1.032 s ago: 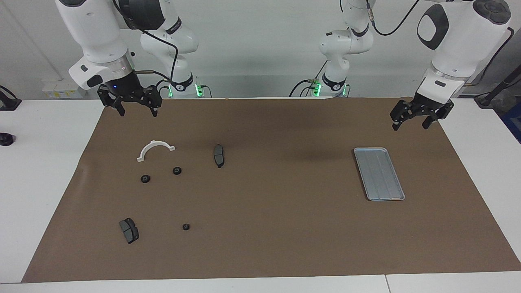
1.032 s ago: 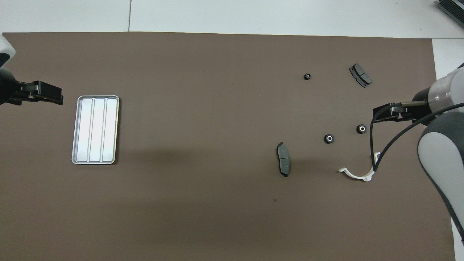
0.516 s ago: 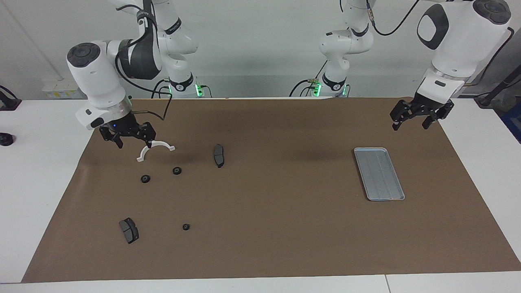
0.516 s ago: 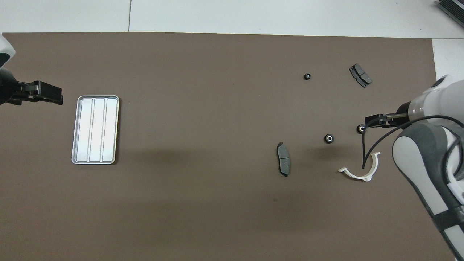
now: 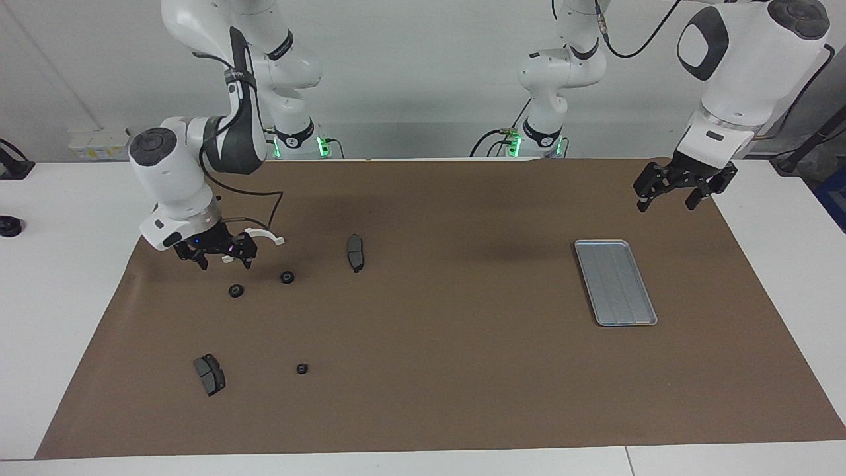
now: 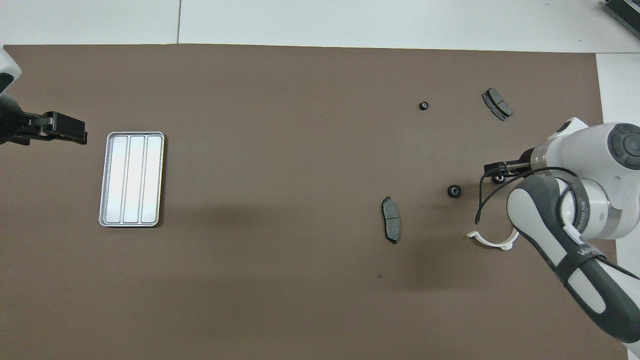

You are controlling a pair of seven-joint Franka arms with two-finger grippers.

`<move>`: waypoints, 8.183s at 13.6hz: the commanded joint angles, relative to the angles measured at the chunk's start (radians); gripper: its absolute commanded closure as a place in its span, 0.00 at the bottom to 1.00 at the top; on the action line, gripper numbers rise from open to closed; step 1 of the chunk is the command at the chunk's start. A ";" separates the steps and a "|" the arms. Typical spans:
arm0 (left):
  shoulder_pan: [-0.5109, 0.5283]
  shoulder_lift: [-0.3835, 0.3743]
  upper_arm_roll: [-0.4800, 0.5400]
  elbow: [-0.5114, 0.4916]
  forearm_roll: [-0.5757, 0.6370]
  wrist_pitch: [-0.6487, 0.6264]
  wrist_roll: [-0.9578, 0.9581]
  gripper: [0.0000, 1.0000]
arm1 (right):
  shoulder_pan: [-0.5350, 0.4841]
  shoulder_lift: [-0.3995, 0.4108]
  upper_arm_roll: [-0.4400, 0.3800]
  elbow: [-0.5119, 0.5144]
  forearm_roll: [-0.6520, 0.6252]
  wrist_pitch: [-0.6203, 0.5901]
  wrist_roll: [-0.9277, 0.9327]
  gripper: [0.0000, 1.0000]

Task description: Pick bearing gear from pile to tray

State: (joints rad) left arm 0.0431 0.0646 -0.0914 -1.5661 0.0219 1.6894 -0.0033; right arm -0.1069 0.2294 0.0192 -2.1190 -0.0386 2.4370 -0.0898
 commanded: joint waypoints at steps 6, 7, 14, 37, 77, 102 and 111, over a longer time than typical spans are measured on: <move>-0.003 -0.034 0.004 -0.038 0.016 0.000 -0.004 0.00 | -0.033 0.027 0.004 -0.047 0.032 0.088 -0.068 0.26; -0.003 -0.034 0.004 -0.038 0.016 0.006 -0.004 0.00 | -0.033 0.027 0.004 -0.047 0.032 0.088 -0.068 0.39; -0.003 -0.034 0.004 -0.038 0.015 0.000 -0.009 0.00 | -0.024 0.001 0.013 -0.033 0.051 0.045 -0.062 1.00; 0.017 -0.040 0.004 -0.055 0.009 0.015 0.008 0.00 | 0.625 0.414 0.217 0.690 -0.260 -0.260 1.330 1.00; -0.531 0.233 0.001 -0.489 -0.017 0.757 -0.488 0.25 | -0.034 -0.028 0.225 -0.087 -0.018 0.005 0.209 0.00; -0.126 0.181 0.001 -0.273 -0.019 0.358 -0.178 1.00 | 0.251 0.023 0.231 0.212 0.029 -0.119 0.698 1.00; 0.106 0.090 0.001 -0.538 -0.019 0.527 0.209 1.00 | 0.551 0.321 0.228 0.591 -0.160 -0.213 1.187 1.00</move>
State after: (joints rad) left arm 0.1237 0.2220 -0.0788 -2.0147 -0.0076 2.1841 0.1566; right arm 0.3947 0.4227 0.2481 -1.6990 -0.1218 2.2860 0.9902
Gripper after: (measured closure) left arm 0.652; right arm 0.652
